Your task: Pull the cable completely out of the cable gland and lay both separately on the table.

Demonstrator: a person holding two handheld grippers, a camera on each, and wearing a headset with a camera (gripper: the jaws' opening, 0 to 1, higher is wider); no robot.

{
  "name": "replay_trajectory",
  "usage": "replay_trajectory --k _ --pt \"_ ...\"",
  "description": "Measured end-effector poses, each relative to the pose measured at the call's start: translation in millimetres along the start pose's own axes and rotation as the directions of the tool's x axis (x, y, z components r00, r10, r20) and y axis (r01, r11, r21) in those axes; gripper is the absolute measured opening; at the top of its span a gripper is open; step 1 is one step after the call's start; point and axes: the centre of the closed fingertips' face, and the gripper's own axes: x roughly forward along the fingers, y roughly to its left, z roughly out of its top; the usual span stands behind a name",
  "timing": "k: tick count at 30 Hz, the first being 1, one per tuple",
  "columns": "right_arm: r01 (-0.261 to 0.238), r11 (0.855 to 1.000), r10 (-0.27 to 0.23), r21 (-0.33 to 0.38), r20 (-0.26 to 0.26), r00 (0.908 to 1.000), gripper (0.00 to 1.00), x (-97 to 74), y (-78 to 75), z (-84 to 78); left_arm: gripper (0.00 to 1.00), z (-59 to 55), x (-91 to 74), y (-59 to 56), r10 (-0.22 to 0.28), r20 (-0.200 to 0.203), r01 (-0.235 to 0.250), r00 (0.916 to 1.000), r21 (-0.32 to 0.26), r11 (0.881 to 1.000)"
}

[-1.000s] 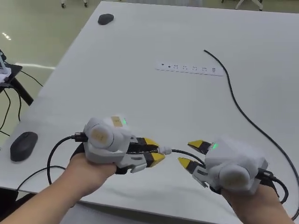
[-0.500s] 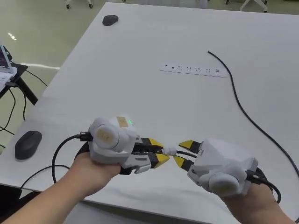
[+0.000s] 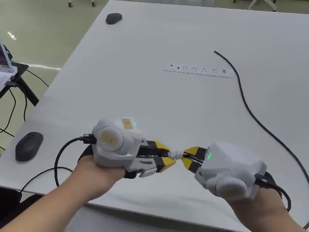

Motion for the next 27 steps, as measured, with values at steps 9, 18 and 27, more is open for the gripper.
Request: replay_trajectory --k 9,18,27 --pt "0.018 0.996 -0.019 0.088 0.006 0.9998 0.01 -0.7 -5.5 -7.4 0.15 1.2 0.2 0.1 0.005 -0.004 -0.005 1.0 0.017 1.0" --pt "0.058 0.94 -0.05 0.336 -0.031 0.9983 0.01 -4.5 -17.8 -39.0 0.15 1.5 -3.8 2.8 0.016 -0.002 -0.016 0.9999 0.016 1.0" --pt "0.088 0.809 -0.069 0.581 -0.055 0.9961 0.01 -9.9 -24.3 -79.4 0.15 1.9 -5.6 1.7 0.018 0.002 -0.018 0.9998 0.014 1.0"
